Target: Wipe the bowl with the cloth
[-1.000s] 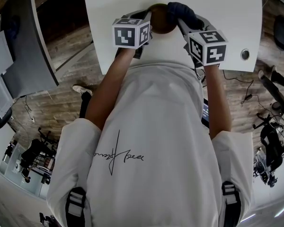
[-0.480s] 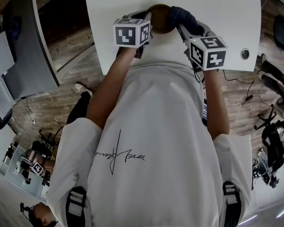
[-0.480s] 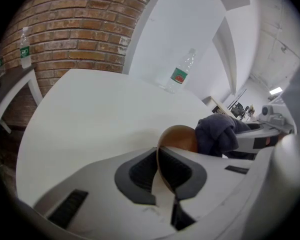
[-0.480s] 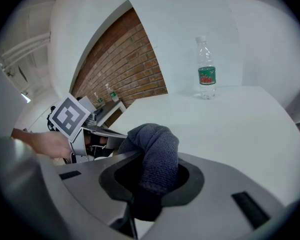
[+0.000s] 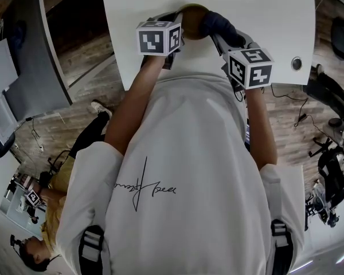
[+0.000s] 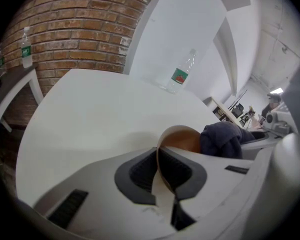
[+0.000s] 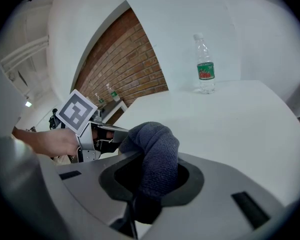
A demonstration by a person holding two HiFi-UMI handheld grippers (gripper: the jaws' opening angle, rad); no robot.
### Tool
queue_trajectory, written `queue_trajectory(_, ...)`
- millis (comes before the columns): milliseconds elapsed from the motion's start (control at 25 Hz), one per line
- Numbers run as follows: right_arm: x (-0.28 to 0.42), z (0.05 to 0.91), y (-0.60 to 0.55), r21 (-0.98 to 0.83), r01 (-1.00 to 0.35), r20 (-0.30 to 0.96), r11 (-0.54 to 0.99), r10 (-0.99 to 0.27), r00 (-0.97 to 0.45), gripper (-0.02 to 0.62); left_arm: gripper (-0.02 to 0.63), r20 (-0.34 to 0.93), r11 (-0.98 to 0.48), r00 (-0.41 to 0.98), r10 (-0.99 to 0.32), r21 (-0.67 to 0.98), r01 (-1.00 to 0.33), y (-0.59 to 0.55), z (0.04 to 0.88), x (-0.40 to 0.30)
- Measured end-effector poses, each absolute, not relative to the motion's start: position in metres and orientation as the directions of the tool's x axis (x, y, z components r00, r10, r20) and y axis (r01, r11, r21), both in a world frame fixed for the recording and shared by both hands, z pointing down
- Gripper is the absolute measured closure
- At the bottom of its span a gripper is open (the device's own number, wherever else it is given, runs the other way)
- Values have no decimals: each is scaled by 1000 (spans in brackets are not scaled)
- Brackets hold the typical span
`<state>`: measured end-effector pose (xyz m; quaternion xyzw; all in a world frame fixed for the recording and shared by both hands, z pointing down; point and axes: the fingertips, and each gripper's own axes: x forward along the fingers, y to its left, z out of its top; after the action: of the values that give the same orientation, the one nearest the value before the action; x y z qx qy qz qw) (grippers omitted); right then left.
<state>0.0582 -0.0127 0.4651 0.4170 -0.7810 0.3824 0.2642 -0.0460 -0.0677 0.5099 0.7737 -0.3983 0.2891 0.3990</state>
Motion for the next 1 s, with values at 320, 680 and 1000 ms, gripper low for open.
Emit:
queue_trajectory(320, 50, 466, -3, -398, -844, 728, 360, -436, -529, 523, 592, 762, -367, 517, -389, 387, -846, -68, 509, -48)
queue_trajectory(680, 42, 468, 8, -408, -831, 730, 378, -411, -545, 523, 592, 763, -365, 515, -390, 385, -848, -68, 510, -46)
queue_trajectory(1000, 28, 469, 16, -419, -815, 729, 401, -386, -565, 523, 592, 762, -365, 516, -391, 387, -847, -68, 509, -46)
